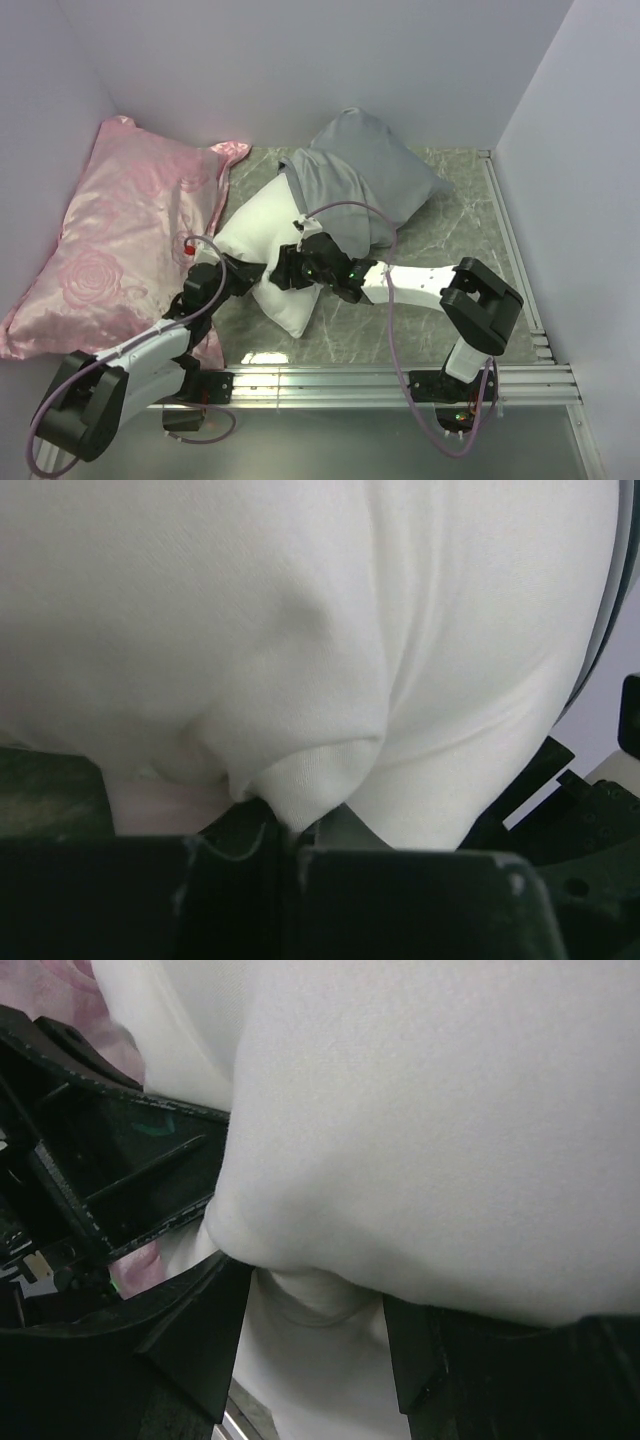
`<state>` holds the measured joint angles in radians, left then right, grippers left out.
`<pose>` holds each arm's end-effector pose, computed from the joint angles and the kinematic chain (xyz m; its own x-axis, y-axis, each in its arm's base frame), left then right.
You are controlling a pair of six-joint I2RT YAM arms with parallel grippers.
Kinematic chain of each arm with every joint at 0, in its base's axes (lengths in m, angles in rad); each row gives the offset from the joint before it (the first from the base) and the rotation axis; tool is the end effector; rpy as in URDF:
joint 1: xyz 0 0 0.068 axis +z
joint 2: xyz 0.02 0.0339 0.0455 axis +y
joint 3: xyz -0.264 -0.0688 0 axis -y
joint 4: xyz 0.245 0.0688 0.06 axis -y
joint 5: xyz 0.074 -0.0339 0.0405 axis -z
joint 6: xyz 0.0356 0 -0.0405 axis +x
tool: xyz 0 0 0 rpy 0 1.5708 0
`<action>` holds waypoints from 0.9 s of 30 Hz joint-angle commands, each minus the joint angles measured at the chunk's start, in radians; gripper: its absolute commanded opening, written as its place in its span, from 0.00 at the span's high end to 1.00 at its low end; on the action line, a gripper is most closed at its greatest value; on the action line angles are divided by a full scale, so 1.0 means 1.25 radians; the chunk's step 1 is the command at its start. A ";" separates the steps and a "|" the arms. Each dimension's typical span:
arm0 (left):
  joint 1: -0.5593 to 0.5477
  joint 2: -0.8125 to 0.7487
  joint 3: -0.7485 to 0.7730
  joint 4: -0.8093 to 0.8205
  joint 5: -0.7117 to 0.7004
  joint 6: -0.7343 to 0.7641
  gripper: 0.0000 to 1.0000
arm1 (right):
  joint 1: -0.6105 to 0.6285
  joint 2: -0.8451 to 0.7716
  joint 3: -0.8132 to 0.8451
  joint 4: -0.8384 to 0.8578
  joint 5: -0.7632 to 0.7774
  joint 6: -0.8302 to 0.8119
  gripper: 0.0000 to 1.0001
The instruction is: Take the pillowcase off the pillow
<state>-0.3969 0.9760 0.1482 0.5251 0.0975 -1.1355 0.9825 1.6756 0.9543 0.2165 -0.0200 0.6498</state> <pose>0.1706 -0.0753 0.1597 -0.5425 -0.7511 -0.3762 -0.0509 0.4764 -0.8778 0.2032 0.3058 0.2063 -0.7228 0.0065 -0.6910 -0.5076 0.6736 0.5373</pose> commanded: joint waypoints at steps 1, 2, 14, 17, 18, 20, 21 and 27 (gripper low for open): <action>-0.044 0.045 0.064 -0.024 0.149 -0.005 0.99 | 0.023 -0.008 0.023 0.049 -0.066 0.013 0.39; -0.044 0.048 0.074 -0.069 0.145 0.006 1.00 | 0.022 -0.030 0.027 0.015 -0.050 0.005 0.39; -0.014 -0.038 0.286 -0.468 0.085 0.149 1.00 | -0.303 -0.395 -0.043 -0.247 0.097 -0.052 0.26; -0.011 -0.044 0.288 -0.469 0.105 0.143 1.00 | -0.395 -0.410 -0.092 -0.212 0.071 -0.057 0.25; -0.011 -0.048 0.297 -0.475 0.107 0.144 1.00 | -0.463 -0.409 -0.120 -0.194 0.048 -0.054 0.24; -0.005 -0.052 0.310 -0.495 0.117 0.150 1.00 | -0.533 -0.399 -0.151 -0.108 -0.024 -0.055 0.24; -0.003 -0.053 0.326 -0.505 0.121 0.154 1.00 | -0.559 -0.397 -0.181 -0.077 -0.089 -0.058 0.24; 0.055 -0.035 0.383 -0.535 0.172 0.175 1.00 | -0.610 -0.345 -0.212 -0.015 -0.090 -0.117 0.25</action>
<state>-0.3599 0.9333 0.5529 -0.1280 0.2157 -0.9562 0.2180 1.2419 0.6933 0.0753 -0.0975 0.5549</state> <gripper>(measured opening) 0.090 0.752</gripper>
